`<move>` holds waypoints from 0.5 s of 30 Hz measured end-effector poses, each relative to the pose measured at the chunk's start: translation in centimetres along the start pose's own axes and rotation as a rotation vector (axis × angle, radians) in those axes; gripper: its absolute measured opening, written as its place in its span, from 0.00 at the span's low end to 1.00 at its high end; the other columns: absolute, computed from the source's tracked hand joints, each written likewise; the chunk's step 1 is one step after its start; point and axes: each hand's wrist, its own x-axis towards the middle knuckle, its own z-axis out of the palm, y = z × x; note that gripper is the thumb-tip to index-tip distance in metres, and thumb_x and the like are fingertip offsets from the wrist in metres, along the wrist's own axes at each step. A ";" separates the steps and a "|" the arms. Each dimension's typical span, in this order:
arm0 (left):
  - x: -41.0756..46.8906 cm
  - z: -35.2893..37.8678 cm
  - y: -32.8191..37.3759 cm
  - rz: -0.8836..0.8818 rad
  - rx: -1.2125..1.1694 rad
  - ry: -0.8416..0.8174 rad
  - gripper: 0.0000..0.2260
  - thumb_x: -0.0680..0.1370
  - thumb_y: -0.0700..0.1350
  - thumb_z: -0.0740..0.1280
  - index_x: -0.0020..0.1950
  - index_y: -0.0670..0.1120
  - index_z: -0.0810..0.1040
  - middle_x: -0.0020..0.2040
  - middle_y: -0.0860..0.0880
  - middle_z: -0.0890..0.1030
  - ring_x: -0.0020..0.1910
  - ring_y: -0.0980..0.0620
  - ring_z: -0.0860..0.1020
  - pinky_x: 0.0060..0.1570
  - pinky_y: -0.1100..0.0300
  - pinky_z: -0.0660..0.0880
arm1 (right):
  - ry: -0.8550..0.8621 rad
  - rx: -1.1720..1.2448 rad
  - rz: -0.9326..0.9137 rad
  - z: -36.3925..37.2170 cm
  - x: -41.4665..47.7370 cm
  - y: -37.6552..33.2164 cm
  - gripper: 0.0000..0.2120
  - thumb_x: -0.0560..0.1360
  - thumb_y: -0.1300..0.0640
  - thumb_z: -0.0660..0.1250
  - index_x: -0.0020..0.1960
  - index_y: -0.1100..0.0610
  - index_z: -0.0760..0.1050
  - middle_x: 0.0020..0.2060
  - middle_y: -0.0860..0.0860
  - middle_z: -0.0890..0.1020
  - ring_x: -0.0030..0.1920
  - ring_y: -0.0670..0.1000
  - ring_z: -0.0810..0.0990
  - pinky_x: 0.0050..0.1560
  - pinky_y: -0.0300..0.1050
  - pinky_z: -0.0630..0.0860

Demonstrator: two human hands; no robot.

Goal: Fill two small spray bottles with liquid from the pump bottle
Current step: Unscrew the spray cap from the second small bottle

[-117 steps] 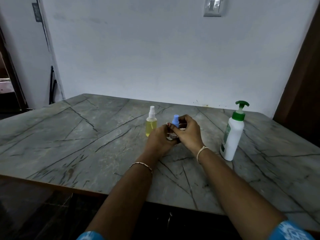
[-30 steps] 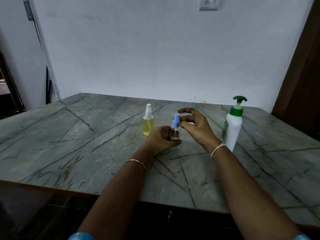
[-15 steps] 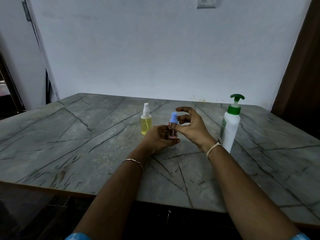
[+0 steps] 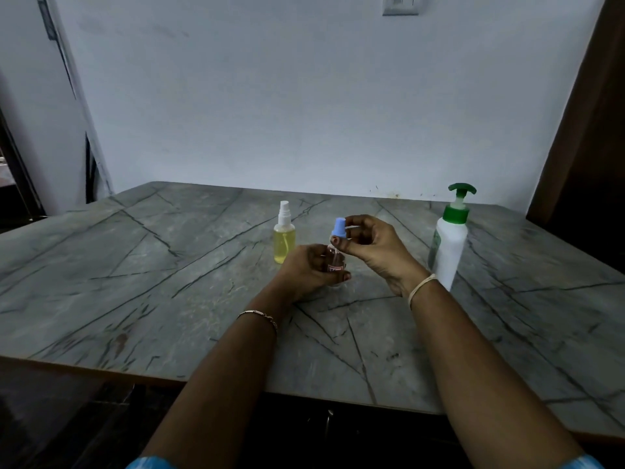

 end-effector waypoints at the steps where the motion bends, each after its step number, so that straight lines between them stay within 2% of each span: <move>1: 0.0 0.0 -0.1 0.003 -0.002 0.002 0.19 0.66 0.39 0.78 0.55 0.40 0.79 0.46 0.47 0.84 0.44 0.55 0.83 0.48 0.64 0.79 | 0.012 -0.025 -0.024 0.1 0.0 0.1 0.18 0.69 0.61 0.75 0.58 0.58 0.76 0.44 0.52 0.83 0.40 0.41 0.80 0.42 0.31 0.76; 3: 0.0 0.1 -0.1 0.002 0.000 0.005 0.18 0.66 0.39 0.78 0.54 0.41 0.80 0.46 0.48 0.84 0.44 0.55 0.83 0.48 0.64 0.79 | 0.048 -0.054 -0.075 0.5 0.0 -0.1 0.17 0.69 0.62 0.75 0.57 0.59 0.77 0.45 0.52 0.83 0.42 0.41 0.80 0.45 0.31 0.76; 7: 0.1 0.1 -0.1 -0.022 -0.054 0.005 0.18 0.66 0.35 0.77 0.54 0.38 0.79 0.45 0.47 0.83 0.42 0.57 0.82 0.50 0.62 0.79 | 0.179 0.114 -0.143 0.1 0.4 -0.9 0.16 0.71 0.63 0.73 0.59 0.60 0.77 0.50 0.57 0.83 0.51 0.50 0.82 0.53 0.43 0.78; 9: 0.2 0.1 0.0 -0.029 -0.065 0.007 0.19 0.66 0.33 0.76 0.55 0.36 0.79 0.46 0.45 0.83 0.42 0.56 0.82 0.51 0.60 0.79 | 0.242 0.227 -0.178 -0.5 0.4 -1.5 0.16 0.72 0.65 0.71 0.59 0.59 0.77 0.51 0.58 0.83 0.52 0.50 0.82 0.53 0.43 0.78; 11: 0.2 0.1 0.1 -0.025 -0.067 0.010 0.19 0.66 0.34 0.77 0.55 0.36 0.79 0.49 0.43 0.83 0.44 0.53 0.82 0.53 0.58 0.79 | 0.284 0.297 -0.203 -1.0 0.3 -2.0 0.15 0.73 0.65 0.70 0.59 0.57 0.76 0.49 0.54 0.84 0.52 0.48 0.83 0.52 0.41 0.78; 13: 0.2 0.1 0.1 -0.018 -0.057 0.016 0.19 0.66 0.34 0.77 0.55 0.36 0.79 0.50 0.43 0.83 0.44 0.53 0.82 0.52 0.59 0.79 | 0.313 0.358 -0.216 -1.3 0.2 -2.3 0.15 0.73 0.66 0.69 0.58 0.55 0.75 0.47 0.50 0.84 0.51 0.47 0.83 0.51 0.39 0.77; 15: 0.1 0.1 0.2 -0.011 -0.028 0.030 0.19 0.66 0.36 0.77 0.55 0.37 0.79 0.49 0.44 0.83 0.46 0.53 0.83 0.52 0.60 0.79 | 0.330 0.382 -0.217 -1.5 0.3 -2.3 0.16 0.73 0.67 0.69 0.59 0.55 0.75 0.46 0.51 0.84 0.51 0.46 0.83 0.51 0.38 0.76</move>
